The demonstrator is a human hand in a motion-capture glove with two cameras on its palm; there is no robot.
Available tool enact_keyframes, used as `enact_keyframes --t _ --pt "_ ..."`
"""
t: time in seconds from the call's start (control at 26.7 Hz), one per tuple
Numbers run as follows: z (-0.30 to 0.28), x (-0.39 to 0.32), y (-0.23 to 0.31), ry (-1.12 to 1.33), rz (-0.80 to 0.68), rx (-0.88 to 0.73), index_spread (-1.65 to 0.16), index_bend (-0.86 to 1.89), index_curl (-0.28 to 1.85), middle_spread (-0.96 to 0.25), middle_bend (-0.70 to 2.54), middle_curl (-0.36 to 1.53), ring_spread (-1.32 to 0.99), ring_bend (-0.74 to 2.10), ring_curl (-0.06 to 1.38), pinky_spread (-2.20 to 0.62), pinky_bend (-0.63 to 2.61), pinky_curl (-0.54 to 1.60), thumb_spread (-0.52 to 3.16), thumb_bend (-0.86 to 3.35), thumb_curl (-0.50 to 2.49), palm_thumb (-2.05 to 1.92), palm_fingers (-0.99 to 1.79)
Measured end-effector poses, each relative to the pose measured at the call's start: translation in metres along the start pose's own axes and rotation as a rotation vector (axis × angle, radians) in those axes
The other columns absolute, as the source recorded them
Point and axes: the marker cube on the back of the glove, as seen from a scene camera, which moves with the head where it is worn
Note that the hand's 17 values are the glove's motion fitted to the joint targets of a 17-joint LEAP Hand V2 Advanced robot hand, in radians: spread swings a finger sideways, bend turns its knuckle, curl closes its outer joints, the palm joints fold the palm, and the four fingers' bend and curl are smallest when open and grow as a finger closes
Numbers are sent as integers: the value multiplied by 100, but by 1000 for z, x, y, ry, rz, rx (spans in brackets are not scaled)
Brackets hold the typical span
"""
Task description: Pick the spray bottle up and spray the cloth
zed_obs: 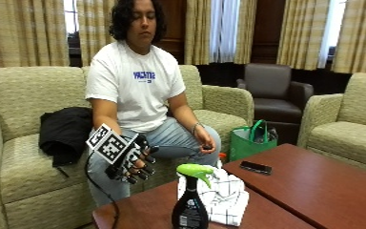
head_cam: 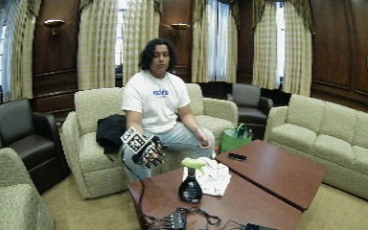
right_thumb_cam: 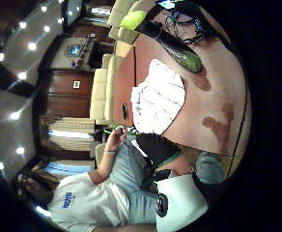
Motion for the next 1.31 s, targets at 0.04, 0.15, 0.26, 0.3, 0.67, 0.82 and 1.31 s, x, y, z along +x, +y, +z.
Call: enact_keyframes --t 0.04,0.15,0.26,0.3,0.67,0.82,1.31 --pt "2 1 -6 -27 6 -7 -43 11 17 -16 28 28 -11 44 25 20 44 28 87 -2 27 48 44" --pt "8 8 -23 -122 32 -26 -42 11 18 -16 28 30 -11 44 26 20 44 29 88 -2 28 49 43" --pt "13 17 -42 -293 90 -24 -43 11 18 -17 29 31 -12 45 27 19 44 30 88 -2 29 51 43" --pt "15 21 -48 -344 106 -25 -42 11 18 -17 28 31 -12 45 27 19 44 30 88 -2 29 52 44" --pt "55 16 -102 -472 81 -79 -42 11 18 -18 28 33 -12 45 29 18 43 32 87 -1 32 64 39" --pt "67 9 -125 -552 74 -48 -41 13 19 -18 29 34 -12 44 29 16 39 31 86 -1 33 68 38" --pt "96 2 -171 -618 96 -144 -40 11 22 -20 30 36 -14 45 30 16 30 30 82 -2 36 79 45"
